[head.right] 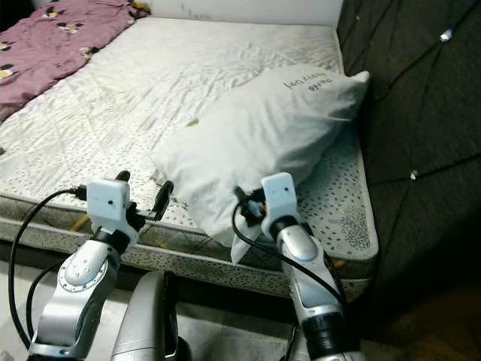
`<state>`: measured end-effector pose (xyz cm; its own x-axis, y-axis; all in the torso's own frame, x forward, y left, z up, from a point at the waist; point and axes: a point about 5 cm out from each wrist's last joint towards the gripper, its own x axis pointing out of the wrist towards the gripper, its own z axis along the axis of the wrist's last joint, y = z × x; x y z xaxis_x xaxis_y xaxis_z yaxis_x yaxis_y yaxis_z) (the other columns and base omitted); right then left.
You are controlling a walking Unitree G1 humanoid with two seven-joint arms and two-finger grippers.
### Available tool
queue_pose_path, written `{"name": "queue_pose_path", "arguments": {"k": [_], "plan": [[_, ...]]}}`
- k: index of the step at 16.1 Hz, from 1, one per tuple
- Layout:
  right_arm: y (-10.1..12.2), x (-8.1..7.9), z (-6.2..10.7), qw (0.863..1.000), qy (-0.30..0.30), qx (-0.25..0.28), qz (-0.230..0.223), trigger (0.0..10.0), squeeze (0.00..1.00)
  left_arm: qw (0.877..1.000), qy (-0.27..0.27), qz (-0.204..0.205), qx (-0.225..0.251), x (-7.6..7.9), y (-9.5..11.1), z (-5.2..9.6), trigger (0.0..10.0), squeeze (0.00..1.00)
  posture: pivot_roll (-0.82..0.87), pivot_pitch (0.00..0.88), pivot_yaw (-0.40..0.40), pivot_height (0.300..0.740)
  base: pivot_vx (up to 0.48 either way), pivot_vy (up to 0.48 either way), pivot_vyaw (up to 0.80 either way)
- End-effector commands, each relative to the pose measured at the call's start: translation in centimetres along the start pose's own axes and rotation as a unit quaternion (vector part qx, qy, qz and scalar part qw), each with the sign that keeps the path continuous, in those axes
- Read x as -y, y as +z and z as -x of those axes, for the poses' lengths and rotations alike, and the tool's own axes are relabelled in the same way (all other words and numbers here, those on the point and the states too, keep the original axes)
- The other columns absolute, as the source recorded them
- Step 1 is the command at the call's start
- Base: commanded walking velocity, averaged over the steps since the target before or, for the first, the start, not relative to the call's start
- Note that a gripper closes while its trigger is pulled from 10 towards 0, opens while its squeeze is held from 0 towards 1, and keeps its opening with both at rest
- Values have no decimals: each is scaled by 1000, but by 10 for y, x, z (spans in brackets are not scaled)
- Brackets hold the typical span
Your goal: Clean up the room
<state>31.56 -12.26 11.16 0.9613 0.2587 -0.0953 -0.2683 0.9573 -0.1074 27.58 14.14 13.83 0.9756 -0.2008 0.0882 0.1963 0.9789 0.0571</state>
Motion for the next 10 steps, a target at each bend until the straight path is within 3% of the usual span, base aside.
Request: {"name": "queue_pose_path", "arguments": {"k": [1,4,6,9,10], "plan": [[-7,12,7,999,-37,-15,9,10000,0,1000,17,-10,-8,-7,-5,4,10000,0,12,49,4,499,0,0,0],[-15,36,33,996,-74,-34,28,10000,0,999,37,-5,-4,-9,-2,9,10000,0,24,62,-29,499,0,0,0],[-27,42,55,994,-87,-70,19,10000,0,999,36,-3,-18,-7,-8,19,10000,0,15,90,-30,499,0,0,0],[-35,32,82,992,-49,-116,-8,10000,0,999,21,0,-26,-3,-10,23,10000,0,-6,111,-18,499,0,0,0],[-37,30,85,991,-38,-124,-15,10000,0,999,20,0,-27,-3,-11,23,10000,0,-6,111,-18,499,0,0,0]]}}
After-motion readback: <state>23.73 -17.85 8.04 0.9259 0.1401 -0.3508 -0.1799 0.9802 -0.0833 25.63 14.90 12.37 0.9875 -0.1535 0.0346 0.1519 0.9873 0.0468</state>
